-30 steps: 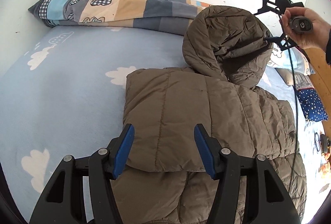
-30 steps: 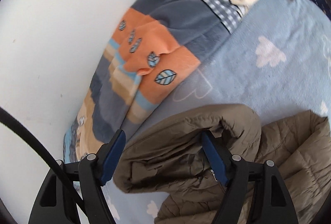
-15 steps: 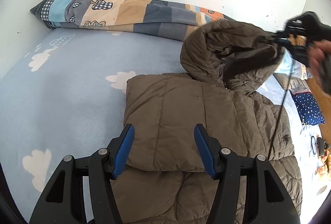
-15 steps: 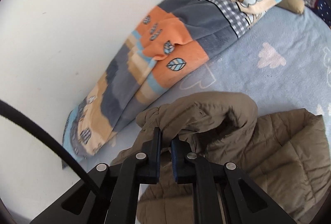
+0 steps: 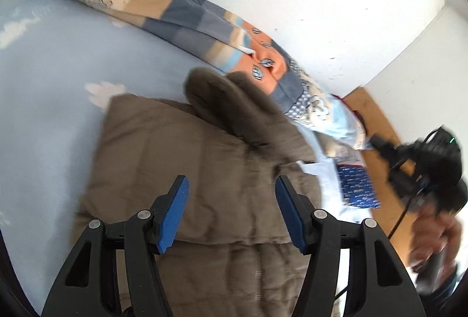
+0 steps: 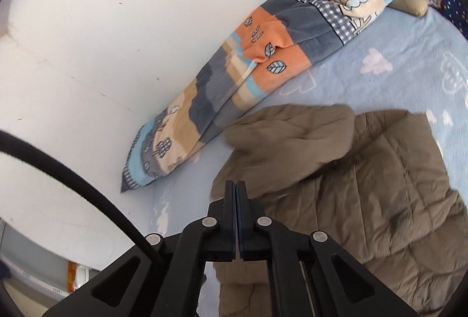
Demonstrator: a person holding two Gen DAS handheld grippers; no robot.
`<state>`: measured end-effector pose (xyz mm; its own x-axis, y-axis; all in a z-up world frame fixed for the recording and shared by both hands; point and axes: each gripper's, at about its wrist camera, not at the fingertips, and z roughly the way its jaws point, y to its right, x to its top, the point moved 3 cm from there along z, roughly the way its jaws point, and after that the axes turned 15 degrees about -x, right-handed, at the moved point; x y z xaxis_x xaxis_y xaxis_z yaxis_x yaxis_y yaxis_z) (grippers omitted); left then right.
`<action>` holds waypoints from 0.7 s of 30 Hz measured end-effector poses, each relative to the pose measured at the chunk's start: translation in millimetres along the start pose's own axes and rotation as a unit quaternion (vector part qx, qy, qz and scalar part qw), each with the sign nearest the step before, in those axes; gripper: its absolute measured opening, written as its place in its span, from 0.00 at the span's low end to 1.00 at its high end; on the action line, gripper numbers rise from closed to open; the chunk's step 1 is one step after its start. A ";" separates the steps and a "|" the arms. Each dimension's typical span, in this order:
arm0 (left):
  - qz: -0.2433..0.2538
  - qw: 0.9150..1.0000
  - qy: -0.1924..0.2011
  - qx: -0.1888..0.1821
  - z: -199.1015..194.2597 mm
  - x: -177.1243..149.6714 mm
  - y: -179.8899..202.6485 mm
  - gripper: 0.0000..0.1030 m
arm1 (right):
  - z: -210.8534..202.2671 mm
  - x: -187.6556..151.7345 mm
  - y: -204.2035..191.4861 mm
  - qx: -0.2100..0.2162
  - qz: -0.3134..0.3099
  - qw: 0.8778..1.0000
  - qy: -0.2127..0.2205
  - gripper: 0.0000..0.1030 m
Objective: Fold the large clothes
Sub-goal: 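Close the left tool on the hood while the right tool holds it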
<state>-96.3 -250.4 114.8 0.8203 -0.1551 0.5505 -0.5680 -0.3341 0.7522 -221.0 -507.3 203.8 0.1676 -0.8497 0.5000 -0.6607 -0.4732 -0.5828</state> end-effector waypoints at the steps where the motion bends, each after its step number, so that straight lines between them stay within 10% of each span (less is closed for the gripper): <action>1: 0.000 1.000 0.000 0.002 1.5 -0.4 1.0 0.59 | 1.3 -5.3 1.7 0.000 -0.006 1.000 -0.007 0.02; 7: -0.020 1.000 0.001 0.005 4.7 7.7 -12.8 0.63 | 6.5 -5.7 13.4 -0.016 -0.041 0.999 -0.019 0.06; 11: -0.029 0.999 -0.001 0.026 12.8 19.1 -29.4 0.69 | 23.1 0.8 43.2 -0.017 -0.001 0.999 -0.041 0.48; 21: -0.136 0.990 -0.028 0.005 91.6 76.7 -66.7 0.69 | 96.2 -2.1 108.8 -0.002 0.114 0.988 -0.103 0.48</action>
<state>10.7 -325.2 73.7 0.9457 -0.1092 0.3061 -0.3243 -0.3790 0.8667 -222.8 -579.4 77.8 0.1592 -0.9634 0.2156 -0.7011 -0.2641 -0.6623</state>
